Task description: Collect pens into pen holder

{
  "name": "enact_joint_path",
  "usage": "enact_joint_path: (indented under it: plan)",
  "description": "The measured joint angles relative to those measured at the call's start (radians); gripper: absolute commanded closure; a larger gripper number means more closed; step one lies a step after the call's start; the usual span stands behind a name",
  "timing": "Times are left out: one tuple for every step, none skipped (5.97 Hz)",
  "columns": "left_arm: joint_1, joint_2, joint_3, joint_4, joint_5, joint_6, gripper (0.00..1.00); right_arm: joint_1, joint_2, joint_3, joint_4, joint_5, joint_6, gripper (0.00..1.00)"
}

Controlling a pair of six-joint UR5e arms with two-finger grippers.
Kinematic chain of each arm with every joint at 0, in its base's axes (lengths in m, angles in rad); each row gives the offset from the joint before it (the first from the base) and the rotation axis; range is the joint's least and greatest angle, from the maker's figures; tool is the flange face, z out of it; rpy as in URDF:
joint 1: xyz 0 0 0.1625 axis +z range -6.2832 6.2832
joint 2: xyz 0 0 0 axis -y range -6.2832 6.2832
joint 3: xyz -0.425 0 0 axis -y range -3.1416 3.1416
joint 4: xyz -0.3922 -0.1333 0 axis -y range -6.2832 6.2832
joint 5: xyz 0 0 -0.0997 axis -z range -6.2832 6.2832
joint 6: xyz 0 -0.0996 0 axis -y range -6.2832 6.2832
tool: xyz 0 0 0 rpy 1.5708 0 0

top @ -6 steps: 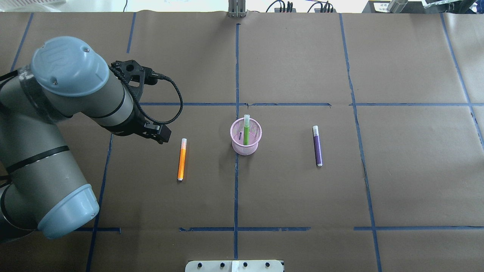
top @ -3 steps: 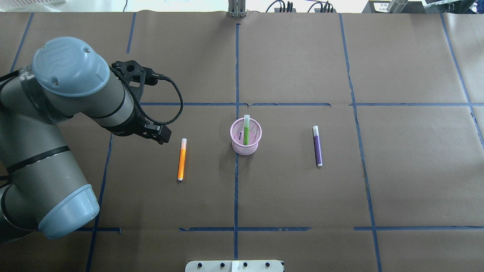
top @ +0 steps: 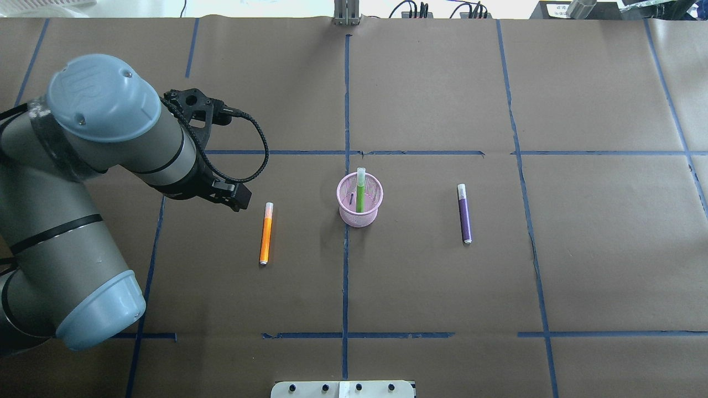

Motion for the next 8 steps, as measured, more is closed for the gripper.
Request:
enact_joint_path:
  plan:
    - [0.0,0.0,0.001,0.0,-0.001,0.0,0.0,0.011,0.003,0.036,0.001,0.004,0.005,0.99]
    - [0.0,0.0,0.001,0.0,-0.001,0.0,0.0,0.02,0.004,0.112,0.001,0.015,0.007,0.99]
    - [0.0,0.0,0.001,0.0,-0.002,0.0,0.0,0.023,0.004,0.22,0.001,0.04,0.029,0.99]
    - [0.0,0.0,0.001,0.0,-0.003,0.005,0.0,0.023,0.015,0.332,0.005,0.066,0.103,0.99]
    - [-0.002,0.001,0.002,0.001,-0.004,0.011,0.0,0.02,0.04,0.432,0.021,0.086,0.196,0.99]
    - [-0.005,0.007,0.002,0.002,-0.006,0.015,0.0,-0.001,0.067,0.509,0.04,0.102,0.253,1.0]
    - [-0.012,0.015,0.003,0.003,-0.007,0.018,0.0,-0.045,0.097,0.564,0.05,0.109,0.313,1.0]
    - [-0.025,0.022,0.004,0.003,-0.01,0.019,0.0,-0.104,0.148,0.611,0.058,0.086,0.432,1.0]
